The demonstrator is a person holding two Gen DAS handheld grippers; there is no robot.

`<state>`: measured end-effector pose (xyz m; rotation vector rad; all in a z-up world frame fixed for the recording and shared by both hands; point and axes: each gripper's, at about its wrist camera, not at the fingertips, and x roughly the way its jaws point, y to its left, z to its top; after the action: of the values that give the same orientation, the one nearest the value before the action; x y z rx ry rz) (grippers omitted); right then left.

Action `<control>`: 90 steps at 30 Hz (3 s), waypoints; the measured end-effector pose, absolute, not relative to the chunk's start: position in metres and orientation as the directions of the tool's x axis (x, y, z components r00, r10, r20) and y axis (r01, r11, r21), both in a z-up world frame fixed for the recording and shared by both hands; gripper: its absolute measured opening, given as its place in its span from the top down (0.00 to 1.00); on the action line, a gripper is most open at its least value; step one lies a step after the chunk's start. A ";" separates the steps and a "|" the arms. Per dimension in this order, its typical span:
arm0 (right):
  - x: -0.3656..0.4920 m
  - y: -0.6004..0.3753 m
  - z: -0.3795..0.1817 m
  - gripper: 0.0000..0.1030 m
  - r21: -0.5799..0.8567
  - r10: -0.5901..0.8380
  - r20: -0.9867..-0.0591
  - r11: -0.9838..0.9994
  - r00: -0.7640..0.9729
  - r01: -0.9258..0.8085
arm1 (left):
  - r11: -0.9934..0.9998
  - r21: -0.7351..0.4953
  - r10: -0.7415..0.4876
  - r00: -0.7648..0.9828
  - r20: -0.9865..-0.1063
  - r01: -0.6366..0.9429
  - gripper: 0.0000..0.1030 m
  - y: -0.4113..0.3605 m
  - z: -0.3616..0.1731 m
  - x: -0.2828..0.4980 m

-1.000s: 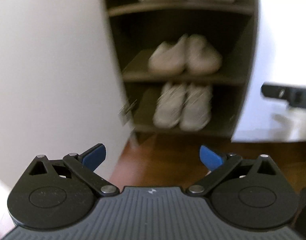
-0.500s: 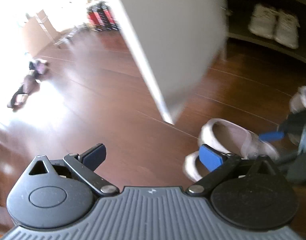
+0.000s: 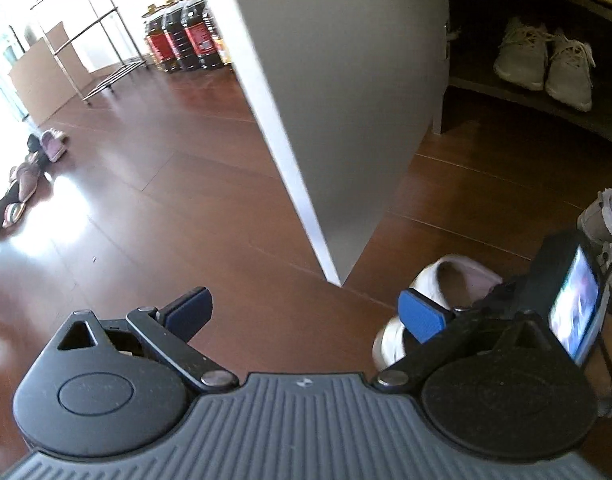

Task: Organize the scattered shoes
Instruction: 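Move the right gripper down to the beige loafers on the floor, then grasp both beige loafers at their heels with the right gripper, then slide the loafers under the lowest shelf and open the right gripper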

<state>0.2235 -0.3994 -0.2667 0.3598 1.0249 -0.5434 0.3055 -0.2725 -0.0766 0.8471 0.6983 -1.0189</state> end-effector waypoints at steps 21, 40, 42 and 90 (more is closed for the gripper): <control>0.102 -0.597 -0.215 0.51 0.142 -0.558 -0.778 0.290 0.288 0.946 | -0.230 0.255 -0.396 0.150 -0.906 0.939 0.02 -0.354 -0.133 0.214; 0.111 -0.561 -0.291 0.34 0.224 -0.416 -0.853 0.253 0.315 0.941 | -0.424 0.271 -0.367 0.110 -0.924 0.864 0.08 -0.433 -0.279 0.235; 0.118 -0.556 -0.300 0.34 0.238 -0.403 -0.859 0.230 0.315 0.944 | -0.440 0.227 -0.339 0.073 -0.938 0.869 0.11 -0.435 -0.289 0.240; 0.116 -0.658 -0.333 0.80 0.269 -0.441 -0.814 0.291 0.378 0.918 | -0.215 0.271 -0.481 0.140 -0.866 0.938 0.36 -0.556 -0.311 0.230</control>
<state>0.1156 -0.6585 -0.3325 0.8299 0.6916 -1.0092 0.2303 -0.5556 -0.3113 1.1291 0.5537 -1.4297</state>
